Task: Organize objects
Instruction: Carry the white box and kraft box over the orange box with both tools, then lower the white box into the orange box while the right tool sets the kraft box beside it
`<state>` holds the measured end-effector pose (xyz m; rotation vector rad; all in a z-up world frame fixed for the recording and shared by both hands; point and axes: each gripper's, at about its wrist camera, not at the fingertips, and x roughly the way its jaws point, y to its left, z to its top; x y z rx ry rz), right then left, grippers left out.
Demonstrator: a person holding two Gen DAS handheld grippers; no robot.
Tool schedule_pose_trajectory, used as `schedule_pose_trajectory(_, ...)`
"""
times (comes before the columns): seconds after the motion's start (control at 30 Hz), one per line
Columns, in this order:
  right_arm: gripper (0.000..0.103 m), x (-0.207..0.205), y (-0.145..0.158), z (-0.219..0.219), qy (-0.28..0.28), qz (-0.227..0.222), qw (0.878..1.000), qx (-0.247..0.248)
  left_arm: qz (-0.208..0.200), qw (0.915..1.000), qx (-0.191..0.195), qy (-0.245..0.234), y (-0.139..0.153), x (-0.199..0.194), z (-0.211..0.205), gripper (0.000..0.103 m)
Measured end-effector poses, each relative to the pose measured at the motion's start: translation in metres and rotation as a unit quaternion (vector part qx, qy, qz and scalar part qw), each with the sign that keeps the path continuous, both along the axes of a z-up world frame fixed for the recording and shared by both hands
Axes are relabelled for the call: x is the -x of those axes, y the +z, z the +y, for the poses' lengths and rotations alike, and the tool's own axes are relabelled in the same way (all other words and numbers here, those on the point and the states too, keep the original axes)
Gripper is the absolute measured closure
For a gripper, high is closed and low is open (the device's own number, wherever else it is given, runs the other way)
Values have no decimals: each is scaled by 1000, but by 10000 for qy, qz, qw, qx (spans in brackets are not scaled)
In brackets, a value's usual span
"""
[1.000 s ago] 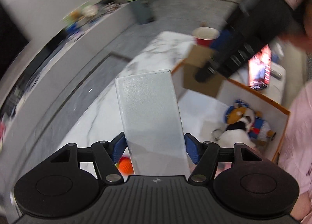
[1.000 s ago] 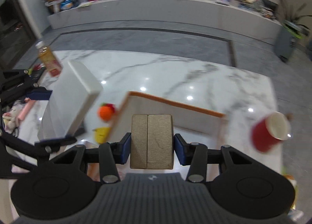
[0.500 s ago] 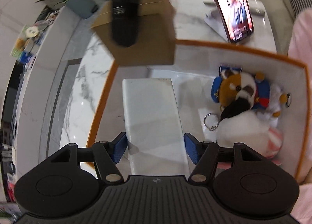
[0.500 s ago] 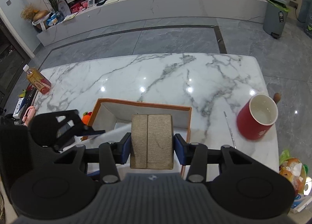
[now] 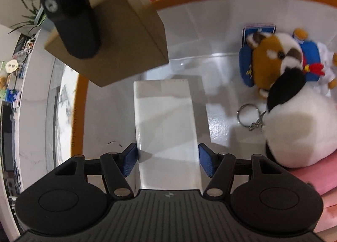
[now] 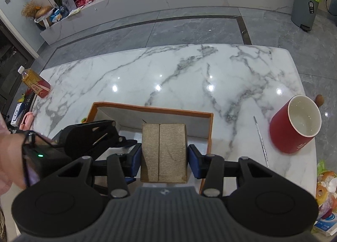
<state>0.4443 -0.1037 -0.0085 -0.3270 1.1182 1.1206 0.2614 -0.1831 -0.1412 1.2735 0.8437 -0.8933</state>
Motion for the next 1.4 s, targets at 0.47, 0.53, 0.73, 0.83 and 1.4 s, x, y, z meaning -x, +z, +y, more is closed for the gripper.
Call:
schedule_pose_trajectory(0.47,55,5,-12,12,436,-402,9979,251,-710,9964,-300,-365,-30,12,10,33)
schedule_pose_trajectory(0.53,55,7,-15,13,451,-523,9971,315,-844,9956,-347,-225,-32,12,11,31)
schedule_pose_trajectory(0.73,55,11,-20,19,676,-815,9926,597,-695,9971,-115,285,-29,9,13,31)
schedule_pose_trajectory(0.83,54,18,-22,26,862,-1002,9883,761,-746,9968,26,282,-30,14,23,31)
schedule_pose_trajectory(1.4,56,60,-61,55,1279,-2296,9537,1461,-544,9910,775,942,7,15,31,32)
